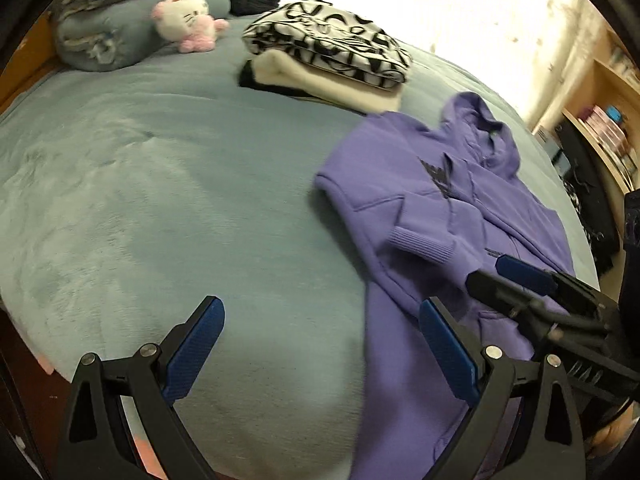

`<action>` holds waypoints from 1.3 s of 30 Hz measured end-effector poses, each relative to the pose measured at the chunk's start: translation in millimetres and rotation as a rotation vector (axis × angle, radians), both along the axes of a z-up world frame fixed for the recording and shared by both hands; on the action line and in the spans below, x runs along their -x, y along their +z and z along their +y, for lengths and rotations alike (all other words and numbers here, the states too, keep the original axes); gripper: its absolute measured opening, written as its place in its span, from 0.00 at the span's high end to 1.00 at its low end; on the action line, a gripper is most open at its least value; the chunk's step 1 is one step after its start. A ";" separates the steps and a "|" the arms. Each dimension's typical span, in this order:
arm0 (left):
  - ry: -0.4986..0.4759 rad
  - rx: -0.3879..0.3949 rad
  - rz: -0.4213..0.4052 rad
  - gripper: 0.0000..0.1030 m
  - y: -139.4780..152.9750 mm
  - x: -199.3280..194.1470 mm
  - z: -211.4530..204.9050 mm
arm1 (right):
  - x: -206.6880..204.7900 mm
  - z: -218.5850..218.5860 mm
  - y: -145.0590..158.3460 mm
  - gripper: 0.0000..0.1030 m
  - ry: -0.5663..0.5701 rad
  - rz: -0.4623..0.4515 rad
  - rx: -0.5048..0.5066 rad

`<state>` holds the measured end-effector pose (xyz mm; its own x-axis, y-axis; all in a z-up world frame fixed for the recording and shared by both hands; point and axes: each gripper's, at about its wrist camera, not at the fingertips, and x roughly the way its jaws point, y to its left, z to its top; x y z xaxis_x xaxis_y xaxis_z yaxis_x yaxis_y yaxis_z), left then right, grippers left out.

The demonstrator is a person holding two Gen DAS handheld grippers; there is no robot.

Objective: Fold large clothes

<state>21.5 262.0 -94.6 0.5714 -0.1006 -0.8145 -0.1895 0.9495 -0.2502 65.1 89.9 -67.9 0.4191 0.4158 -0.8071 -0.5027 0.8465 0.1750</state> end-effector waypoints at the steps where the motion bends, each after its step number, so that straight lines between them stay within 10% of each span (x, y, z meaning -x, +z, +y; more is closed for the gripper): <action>1: 0.007 0.003 0.001 0.06 -1.2 -0.1 3.1 | 0.1 5.4 -2.4 0.38 0.011 -0.003 0.019; 5: 0.015 0.008 0.015 0.06 -7.6 -6.9 8.8 | -8.9 17.9 -18.8 0.39 -0.021 -0.037 0.161; 8: 0.010 0.026 0.012 0.06 -9.9 -14.8 7.4 | -24.2 12.6 -17.5 0.88 -0.024 -0.025 0.175; 20: -0.077 0.072 -0.027 0.06 -9.2 -43.0 -34.5 | -80.1 -121.9 139.3 0.86 -0.218 -0.485 -0.129; 24: -0.106 0.049 -0.022 0.06 -12.6 -52.6 -47.2 | -105.4 -196.8 73.2 0.47 -0.462 -0.304 -0.010; 29: -0.151 0.030 -0.008 0.06 -13.3 -80.2 -54.6 | -107.8 -264.5 -11.2 0.47 -0.573 0.031 -0.003; 39: -0.244 0.056 0.097 0.06 -38.8 -206.7 -53.6 | -163.5 -309.9 -22.6 0.44 -0.592 0.093 -0.173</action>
<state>228.2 208.5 -133.4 0.4447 -0.2725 -0.8532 0.0174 0.9550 -0.2960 228.6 -219.9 -90.5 0.5493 0.2624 -0.7934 0.0668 0.9326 0.3547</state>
